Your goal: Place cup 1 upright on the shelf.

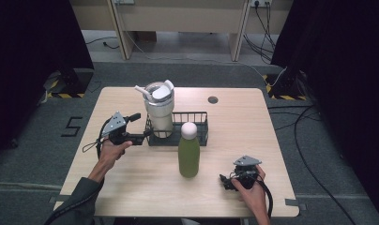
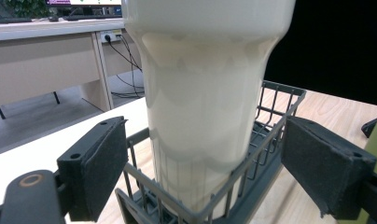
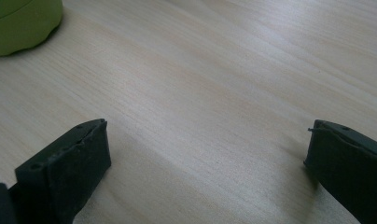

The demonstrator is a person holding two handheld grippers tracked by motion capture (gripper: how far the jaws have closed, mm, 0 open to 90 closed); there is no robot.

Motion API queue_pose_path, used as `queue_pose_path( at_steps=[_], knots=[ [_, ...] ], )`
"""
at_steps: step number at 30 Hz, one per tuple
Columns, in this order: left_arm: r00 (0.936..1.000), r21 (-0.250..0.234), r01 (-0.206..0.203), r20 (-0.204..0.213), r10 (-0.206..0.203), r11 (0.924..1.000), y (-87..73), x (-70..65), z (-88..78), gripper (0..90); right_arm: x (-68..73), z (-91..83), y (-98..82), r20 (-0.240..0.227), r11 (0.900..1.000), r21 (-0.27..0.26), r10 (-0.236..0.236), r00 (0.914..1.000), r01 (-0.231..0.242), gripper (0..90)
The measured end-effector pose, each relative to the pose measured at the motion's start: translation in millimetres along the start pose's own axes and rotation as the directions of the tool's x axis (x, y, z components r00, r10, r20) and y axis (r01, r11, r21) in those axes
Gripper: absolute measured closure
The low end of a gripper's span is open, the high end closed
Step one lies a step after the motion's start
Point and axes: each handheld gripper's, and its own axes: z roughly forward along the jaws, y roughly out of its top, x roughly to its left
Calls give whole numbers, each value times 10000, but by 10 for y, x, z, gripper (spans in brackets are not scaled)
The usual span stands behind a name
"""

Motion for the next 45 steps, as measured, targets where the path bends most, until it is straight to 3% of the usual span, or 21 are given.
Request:
queue_pose_path(
  at_steps=[22,45],
  knots=[
    [9997,137,245,-19,-245,9996,-188,-148,-360,146,0,0,0,1,10000,-1,-2,10000,2,3],
    [9994,513,244,217,-256,9984,-410,-320,-531,146,0,0,0,-1,10000,-2,0,10000,0,3]
  ],
)
